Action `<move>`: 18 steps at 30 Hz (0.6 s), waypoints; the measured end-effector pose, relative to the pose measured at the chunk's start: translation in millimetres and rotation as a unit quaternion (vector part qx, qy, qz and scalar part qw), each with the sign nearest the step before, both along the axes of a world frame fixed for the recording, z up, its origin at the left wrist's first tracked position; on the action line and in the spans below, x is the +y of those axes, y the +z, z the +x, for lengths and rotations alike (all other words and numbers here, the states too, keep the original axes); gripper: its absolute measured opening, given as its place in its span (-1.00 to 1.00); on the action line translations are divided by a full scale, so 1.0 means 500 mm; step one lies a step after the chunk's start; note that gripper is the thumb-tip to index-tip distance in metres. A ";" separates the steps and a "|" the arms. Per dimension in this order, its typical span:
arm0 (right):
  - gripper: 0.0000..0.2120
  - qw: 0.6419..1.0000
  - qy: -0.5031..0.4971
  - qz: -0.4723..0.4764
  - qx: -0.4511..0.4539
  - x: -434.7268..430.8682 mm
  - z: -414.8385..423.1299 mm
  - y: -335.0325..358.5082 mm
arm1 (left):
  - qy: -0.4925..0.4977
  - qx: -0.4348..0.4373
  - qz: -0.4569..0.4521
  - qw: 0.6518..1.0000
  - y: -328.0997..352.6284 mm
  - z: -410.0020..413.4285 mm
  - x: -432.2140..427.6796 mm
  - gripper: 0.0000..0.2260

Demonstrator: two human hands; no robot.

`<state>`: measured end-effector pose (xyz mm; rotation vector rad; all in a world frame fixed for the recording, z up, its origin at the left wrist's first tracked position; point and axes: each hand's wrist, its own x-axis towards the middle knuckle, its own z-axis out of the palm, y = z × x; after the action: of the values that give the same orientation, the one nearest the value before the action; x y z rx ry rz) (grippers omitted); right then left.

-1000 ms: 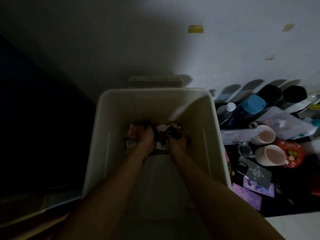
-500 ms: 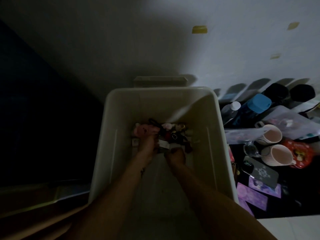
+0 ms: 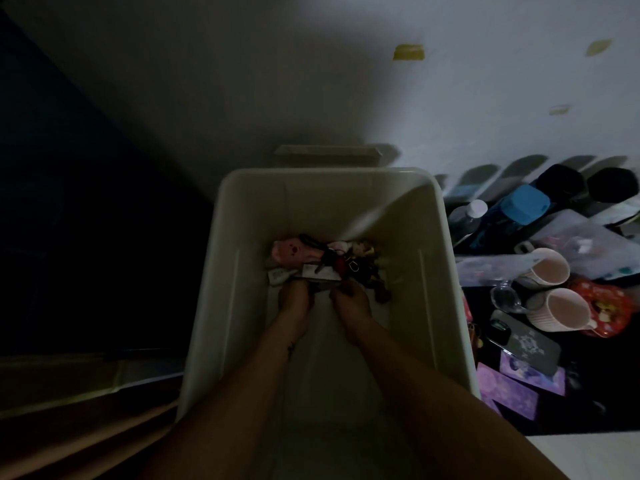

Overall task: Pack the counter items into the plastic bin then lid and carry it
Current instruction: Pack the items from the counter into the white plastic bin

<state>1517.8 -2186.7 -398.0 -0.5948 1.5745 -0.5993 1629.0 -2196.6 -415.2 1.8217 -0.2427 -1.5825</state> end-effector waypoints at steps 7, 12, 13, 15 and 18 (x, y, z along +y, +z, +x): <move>-0.43 0.999 0.015 -0.025 -0.029 0.002 0.000 0.001 | 0.021 0.009 -0.051 0.998 0.027 -0.014 0.004 -0.80; -0.46 0.999 0.044 -0.029 0.010 0.003 -0.026 0.026 | -0.005 0.020 -0.038 0.999 0.033 -0.013 0.007 -0.78; -0.47 0.998 0.052 -0.030 0.016 0.003 -0.030 0.027 | -0.004 0.023 -0.031 0.999 0.036 -0.011 0.012 -0.78; -0.47 0.998 0.057 -0.025 0.029 0.004 -0.035 0.026 | 0.005 0.026 -0.018 0.999 0.047 -0.011 0.020 -0.91; -0.46 0.997 0.062 -0.022 0.037 0.010 -0.035 0.024 | -0.001 0.023 -0.020 1.000 0.070 -0.019 0.030 -0.84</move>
<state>1500.2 -2181.5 -385.8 -0.7490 1.5832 -0.5261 1619.7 -2181.4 -380.0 1.7536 -0.2522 -1.6081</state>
